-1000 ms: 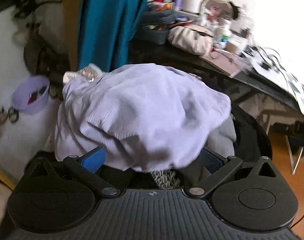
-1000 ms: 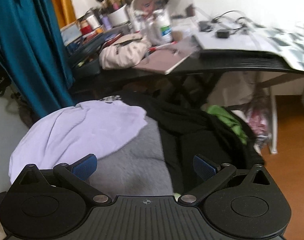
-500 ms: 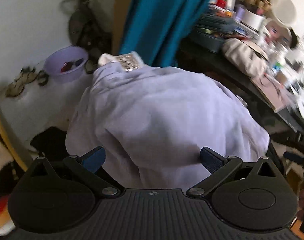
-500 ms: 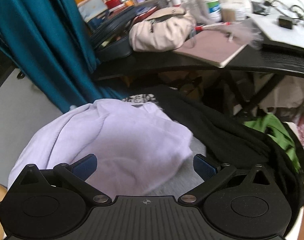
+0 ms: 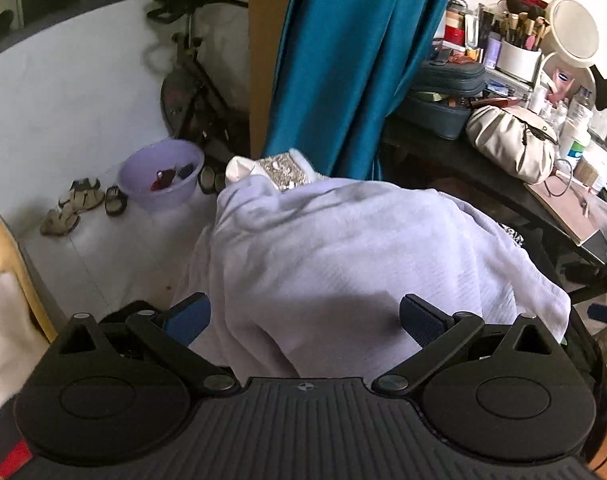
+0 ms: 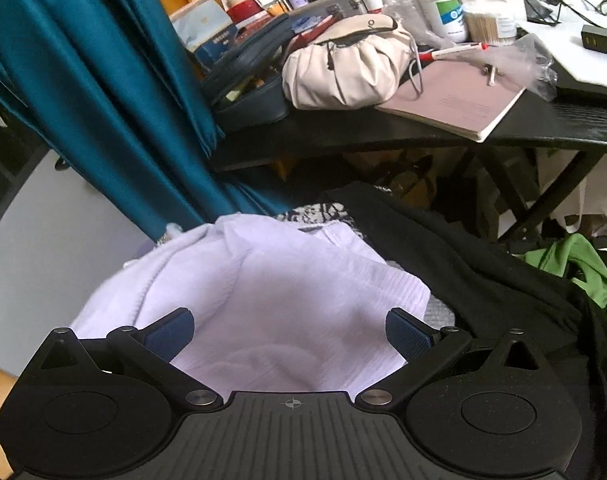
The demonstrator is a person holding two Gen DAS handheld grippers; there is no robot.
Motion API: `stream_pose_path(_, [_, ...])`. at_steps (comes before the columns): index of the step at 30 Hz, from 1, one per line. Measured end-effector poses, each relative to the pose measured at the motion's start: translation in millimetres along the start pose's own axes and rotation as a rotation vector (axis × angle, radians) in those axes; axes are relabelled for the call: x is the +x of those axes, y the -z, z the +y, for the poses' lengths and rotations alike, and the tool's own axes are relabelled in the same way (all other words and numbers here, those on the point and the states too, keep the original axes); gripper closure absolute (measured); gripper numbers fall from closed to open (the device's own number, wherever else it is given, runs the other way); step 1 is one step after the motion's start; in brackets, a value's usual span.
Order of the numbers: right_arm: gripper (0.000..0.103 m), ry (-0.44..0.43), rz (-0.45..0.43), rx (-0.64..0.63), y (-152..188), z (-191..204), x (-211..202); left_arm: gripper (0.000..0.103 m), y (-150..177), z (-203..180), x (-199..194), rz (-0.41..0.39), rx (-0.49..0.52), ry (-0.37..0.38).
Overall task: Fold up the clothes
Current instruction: 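Close the right gripper on the lavender sweater edge and lift it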
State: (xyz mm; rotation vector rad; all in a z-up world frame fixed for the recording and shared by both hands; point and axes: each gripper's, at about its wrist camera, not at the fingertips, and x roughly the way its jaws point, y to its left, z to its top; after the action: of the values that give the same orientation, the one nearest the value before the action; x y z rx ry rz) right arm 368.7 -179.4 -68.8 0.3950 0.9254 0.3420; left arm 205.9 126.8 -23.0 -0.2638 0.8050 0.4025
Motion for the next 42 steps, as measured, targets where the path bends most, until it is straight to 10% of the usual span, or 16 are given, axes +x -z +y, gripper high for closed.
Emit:
stream_pose_path(11, [0.003, -0.105, -0.048, -0.135, -26, 80, 54, 0.0, -10, 53, 10, -0.043, 0.07, 0.179])
stream_pose_path(17, [0.005, 0.003, 0.132, -0.121, -42, 134, 156, 0.0, -18, 108, 28, -0.02, 0.086, 0.227])
stream_pose_path(21, [0.072, 0.058, 0.139, -0.142, -37, 168, 167, 0.0, -23, 140, 38, 0.018, 0.085, 0.25])
stream_pose_path(24, [0.1, 0.008, 0.106, 0.007, -38, 167, 143, 0.0, -27, 156, 46, 0.055, 0.086, 0.263])
stream_pose_path(30, [0.1, -0.234, -0.137, 0.242, -30, 132, 39, 0.0, -35, 161, 54, 0.064, 0.134, 0.293])
stream_pose_path(42, [0.101, -0.209, -0.213, 0.325, 63, 101, -70, 0.0, -39, 126, 62, 0.09, 0.218, 0.419])
